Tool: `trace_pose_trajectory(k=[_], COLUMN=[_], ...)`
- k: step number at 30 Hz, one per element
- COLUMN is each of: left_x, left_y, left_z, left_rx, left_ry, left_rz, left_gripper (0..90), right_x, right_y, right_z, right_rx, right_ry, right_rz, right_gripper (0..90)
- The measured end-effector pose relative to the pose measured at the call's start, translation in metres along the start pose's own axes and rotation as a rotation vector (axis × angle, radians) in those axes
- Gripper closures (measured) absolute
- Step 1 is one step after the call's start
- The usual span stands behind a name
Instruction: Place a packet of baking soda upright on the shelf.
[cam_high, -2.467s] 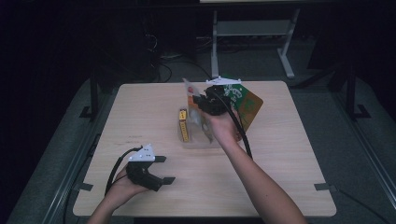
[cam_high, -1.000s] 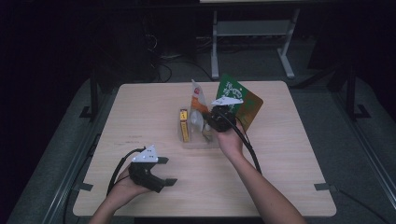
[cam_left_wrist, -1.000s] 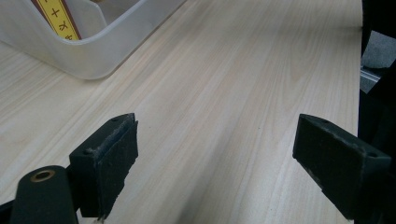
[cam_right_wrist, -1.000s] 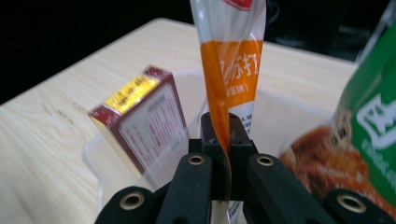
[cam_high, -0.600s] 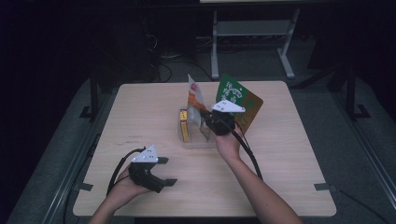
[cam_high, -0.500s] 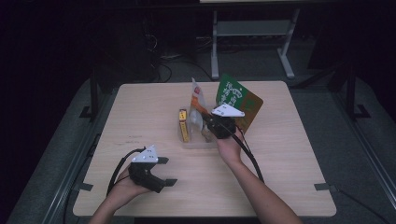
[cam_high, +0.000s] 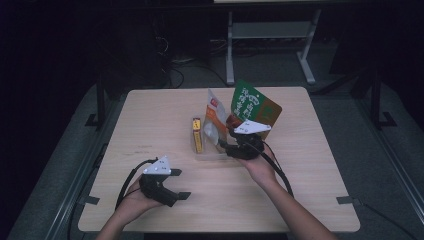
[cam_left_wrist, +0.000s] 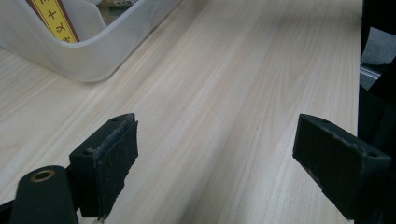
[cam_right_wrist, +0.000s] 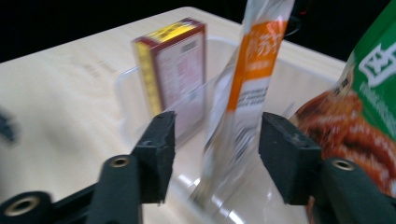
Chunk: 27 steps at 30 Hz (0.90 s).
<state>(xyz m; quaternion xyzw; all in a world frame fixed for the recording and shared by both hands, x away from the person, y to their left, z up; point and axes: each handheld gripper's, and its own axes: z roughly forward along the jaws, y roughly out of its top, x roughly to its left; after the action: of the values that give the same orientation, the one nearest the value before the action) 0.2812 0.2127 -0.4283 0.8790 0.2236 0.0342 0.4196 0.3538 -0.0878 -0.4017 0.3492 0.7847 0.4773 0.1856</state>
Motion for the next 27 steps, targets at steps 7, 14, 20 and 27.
trace_pose_trajectory(k=[7, 14, 20, 27], left_x=[0.000, 0.000, 0.000, -0.001], left_y=[0.000, -0.002, -0.004, -0.005], left_z=[0.003, 0.007, 0.009, 0.013], left_rx=[0.003, 0.022, 0.035, 0.057], left_ry=[-0.004, -0.017, -0.019, -0.022], left_rz=[0.004, 0.008, 0.015, 0.027], left_gripper=[13.6, 13.6, 13.6, 13.6], right_x=[-0.005, -0.011, -0.011, -0.007], right_y=[-0.014, -0.034, -0.056, -0.077], right_z=[-0.031, -0.054, -0.071, -0.078], right_rx=[0.038, 0.083, 0.147, 0.247], right_ry=[0.100, 0.175, 0.223, 0.255], right_rz=[-0.048, -0.079, -0.116, -0.172], right_gripper=[36.5, 34.0, 30.9, 27.9])
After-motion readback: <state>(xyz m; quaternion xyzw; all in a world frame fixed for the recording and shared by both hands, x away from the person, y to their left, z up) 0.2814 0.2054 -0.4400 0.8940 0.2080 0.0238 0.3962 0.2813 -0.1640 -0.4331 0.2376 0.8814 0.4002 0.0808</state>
